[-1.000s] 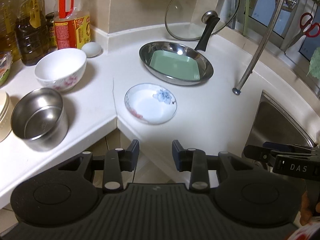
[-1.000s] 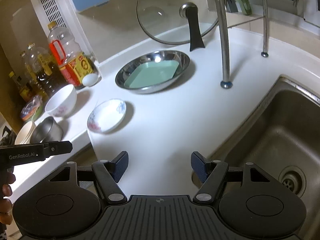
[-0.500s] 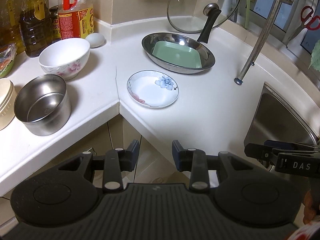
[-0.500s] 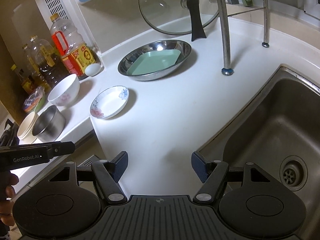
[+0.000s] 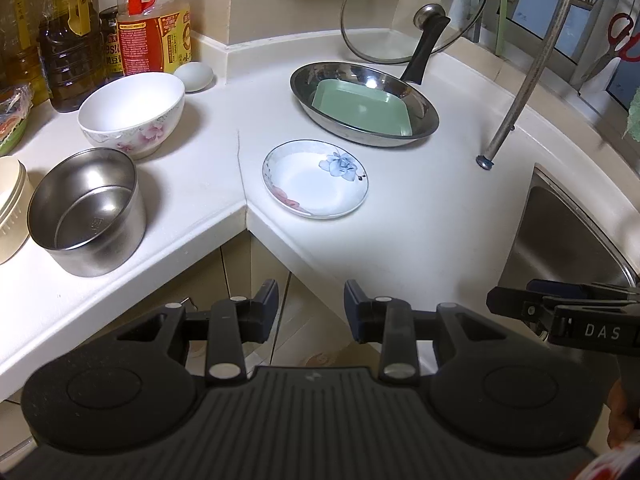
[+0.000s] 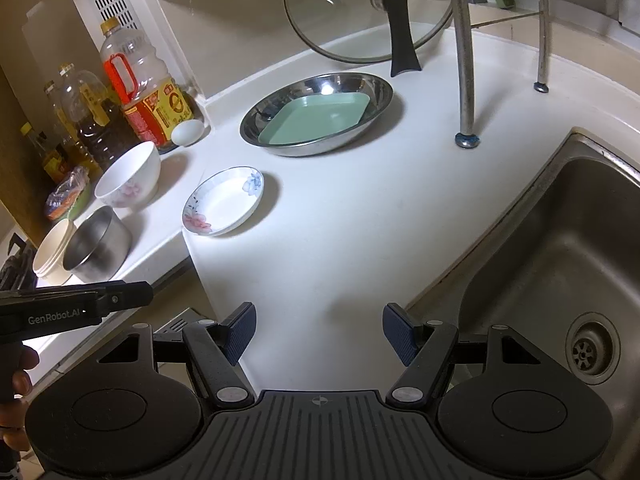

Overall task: Organize plates and bowls
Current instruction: 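Move the left tool toward the small white floral plate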

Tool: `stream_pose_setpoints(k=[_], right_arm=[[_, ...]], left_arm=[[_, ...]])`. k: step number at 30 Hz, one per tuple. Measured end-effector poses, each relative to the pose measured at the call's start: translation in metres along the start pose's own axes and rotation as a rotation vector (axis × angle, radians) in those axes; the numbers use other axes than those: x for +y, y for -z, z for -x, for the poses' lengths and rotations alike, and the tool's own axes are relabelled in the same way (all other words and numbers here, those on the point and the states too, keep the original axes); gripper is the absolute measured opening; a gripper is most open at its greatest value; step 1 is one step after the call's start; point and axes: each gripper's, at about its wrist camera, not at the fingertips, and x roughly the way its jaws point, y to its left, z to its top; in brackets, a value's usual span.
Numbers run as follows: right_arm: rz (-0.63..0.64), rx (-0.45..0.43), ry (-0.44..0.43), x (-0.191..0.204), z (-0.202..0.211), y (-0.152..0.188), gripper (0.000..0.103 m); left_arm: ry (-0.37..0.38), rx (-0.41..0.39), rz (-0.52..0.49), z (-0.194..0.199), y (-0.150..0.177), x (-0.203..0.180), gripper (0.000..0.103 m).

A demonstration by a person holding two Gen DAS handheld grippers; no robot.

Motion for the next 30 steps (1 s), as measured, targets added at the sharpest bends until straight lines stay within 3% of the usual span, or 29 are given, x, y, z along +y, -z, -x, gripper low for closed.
stream_pose_setpoints(k=[15,30], right_arm=[[-0.014,0.033,-0.01,0.01,-0.025,-0.012,0.07],[-0.029,-0.013,-0.032,0.026,-0.057,-0.035,0.07]], left_arm=[[-0.022,-0.006,0.025,-0.015,-0.013,0.021,0.032],[0.008,-0.033,0.022,-0.041,-0.038,0.037,0.032]])
